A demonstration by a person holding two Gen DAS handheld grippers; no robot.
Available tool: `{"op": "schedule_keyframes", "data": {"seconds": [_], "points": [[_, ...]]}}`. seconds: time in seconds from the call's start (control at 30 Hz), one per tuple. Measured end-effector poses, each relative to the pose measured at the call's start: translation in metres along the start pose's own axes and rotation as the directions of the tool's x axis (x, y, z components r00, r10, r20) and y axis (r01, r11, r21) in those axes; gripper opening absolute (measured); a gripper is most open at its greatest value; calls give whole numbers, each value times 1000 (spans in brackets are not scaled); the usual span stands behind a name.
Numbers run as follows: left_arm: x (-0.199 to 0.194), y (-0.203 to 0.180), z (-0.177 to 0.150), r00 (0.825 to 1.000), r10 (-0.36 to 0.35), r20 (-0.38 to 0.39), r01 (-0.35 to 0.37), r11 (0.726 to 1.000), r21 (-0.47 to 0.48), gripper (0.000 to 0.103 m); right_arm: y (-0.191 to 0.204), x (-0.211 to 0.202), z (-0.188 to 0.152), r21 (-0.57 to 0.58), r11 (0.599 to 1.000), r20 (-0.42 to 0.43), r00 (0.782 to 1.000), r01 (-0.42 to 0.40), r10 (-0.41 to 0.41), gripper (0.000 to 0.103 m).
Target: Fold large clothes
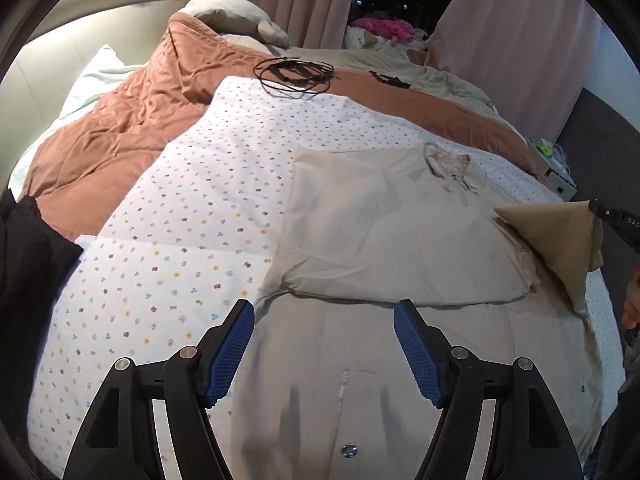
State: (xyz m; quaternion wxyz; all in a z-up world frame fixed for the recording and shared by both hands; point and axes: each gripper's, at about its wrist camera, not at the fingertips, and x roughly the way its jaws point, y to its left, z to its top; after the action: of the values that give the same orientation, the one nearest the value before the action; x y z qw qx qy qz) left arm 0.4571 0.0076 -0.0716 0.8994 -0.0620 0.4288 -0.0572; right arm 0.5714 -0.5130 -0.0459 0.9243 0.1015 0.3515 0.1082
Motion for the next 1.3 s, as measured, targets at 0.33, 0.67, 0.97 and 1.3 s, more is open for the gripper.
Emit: {"op": "schedule_keyframes", "data": {"seconds": [0.33,0.67,0.97,1.3], "points": [[-1,22,-14,1000,2,-12,-2,998,-55,74,38,44,-65,-21,998,-196,979,-63,58,81],[16,-2,-34,998,-46,-41,45,999,-15,74,-52,-3,-82,209,977,-151,985,-49,82,81],[27,-2,-35,997,-45,-57,44,999,-6,74,-102,28,-110,352,936,-233,970,23,63,81],[52,41,-45,995,18,-96,-23,998,-54,74,-82,85,-125,353,935,-336,938,41,86,34]]}}
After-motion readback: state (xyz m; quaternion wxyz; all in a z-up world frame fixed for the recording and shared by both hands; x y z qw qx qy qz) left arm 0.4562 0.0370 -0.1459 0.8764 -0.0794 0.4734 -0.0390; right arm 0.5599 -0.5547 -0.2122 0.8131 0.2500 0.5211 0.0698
